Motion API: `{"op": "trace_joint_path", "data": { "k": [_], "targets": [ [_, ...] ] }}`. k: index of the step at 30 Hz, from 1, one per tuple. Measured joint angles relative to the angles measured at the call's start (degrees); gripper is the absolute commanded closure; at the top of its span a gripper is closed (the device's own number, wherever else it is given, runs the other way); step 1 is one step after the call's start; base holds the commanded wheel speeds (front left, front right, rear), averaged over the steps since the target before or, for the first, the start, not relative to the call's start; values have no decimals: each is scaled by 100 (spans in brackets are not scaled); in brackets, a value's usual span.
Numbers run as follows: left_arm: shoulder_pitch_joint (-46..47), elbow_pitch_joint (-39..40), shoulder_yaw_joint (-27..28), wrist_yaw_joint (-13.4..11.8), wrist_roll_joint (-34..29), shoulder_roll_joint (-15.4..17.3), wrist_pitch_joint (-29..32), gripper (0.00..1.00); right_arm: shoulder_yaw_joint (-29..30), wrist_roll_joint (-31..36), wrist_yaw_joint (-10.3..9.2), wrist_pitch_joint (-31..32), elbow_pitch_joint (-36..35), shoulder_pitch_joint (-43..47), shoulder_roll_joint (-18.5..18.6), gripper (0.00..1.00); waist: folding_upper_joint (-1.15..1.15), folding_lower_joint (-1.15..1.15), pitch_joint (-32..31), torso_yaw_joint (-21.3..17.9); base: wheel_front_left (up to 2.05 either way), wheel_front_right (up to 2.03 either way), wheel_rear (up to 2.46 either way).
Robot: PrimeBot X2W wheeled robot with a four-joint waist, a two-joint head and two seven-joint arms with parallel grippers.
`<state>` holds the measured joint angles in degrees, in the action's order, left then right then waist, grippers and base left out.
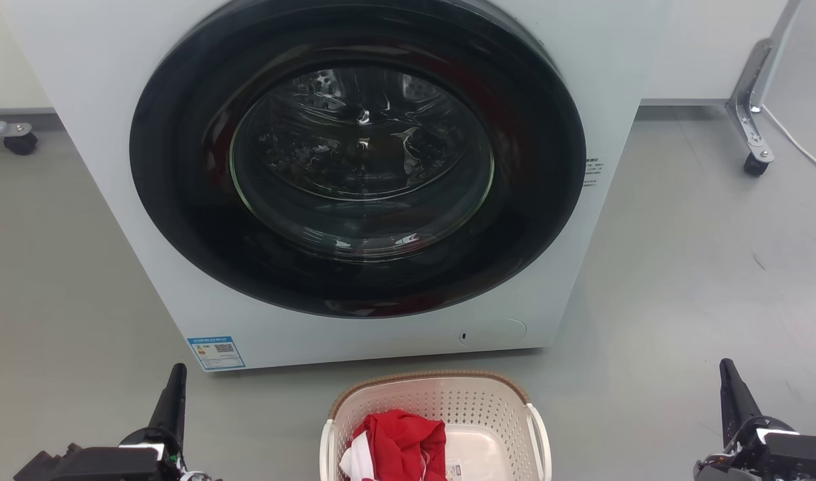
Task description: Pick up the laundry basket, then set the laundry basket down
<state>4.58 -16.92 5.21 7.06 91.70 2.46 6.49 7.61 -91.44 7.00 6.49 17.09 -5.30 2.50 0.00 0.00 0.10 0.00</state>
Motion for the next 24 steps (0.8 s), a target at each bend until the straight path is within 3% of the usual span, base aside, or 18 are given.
{"op": "trace_joint_path", "data": {
  "k": [24],
  "targets": [
    [0,0,0,0,0,0,0,100,-1,0,1,0,0,0,0,100,0,0,1,0,0,0,0]
  ]
}}
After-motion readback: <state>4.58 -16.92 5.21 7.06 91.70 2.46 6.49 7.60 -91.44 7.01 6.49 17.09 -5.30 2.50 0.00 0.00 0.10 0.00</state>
